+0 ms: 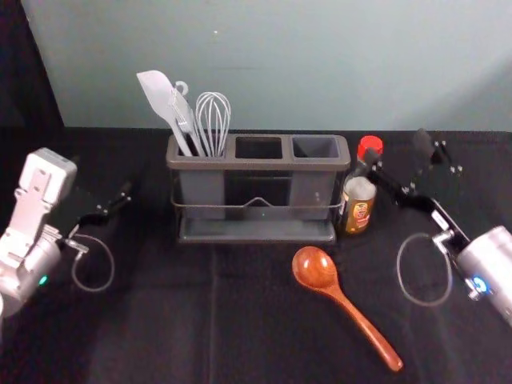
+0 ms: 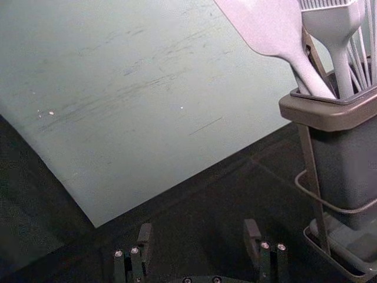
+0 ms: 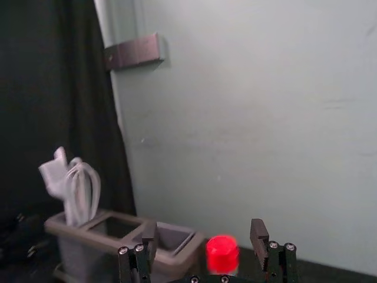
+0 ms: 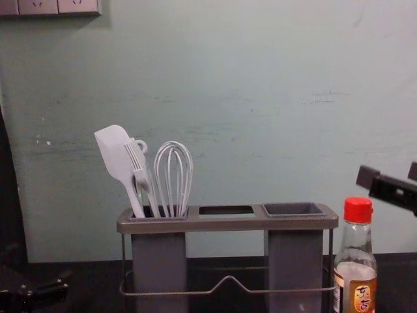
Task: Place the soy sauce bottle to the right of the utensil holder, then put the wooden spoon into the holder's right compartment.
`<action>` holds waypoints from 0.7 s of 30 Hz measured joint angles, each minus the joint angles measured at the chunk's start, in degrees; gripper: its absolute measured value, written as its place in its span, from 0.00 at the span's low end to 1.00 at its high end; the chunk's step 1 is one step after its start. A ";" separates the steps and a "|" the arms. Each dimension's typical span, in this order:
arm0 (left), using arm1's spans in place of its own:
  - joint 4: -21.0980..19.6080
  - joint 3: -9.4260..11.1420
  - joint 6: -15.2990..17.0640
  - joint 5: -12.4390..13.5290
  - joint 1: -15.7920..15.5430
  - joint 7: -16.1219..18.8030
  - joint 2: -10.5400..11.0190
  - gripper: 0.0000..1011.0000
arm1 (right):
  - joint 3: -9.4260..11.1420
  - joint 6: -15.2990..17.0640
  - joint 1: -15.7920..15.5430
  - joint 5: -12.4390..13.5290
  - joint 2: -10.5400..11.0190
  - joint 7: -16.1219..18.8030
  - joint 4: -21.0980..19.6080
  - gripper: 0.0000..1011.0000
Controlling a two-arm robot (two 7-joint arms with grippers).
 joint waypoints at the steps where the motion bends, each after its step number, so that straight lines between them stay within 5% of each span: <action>1: 0.00 0.00 0.00 0.00 0.00 0.00 0.00 0.99 | -0.16 0.72 -1.34 -0.32 0.61 -0.08 -1.55 0.99; 9: 0.00 0.00 0.00 0.00 0.00 0.00 0.00 0.99 | -1.69 3.74 -7.29 -3.59 3.16 -1.61 -6.85 0.99; 21: 0.00 0.00 0.00 0.00 0.00 0.00 0.00 0.99 | -6.29 10.99 -10.28 -9.08 1.90 -5.35 -7.73 0.99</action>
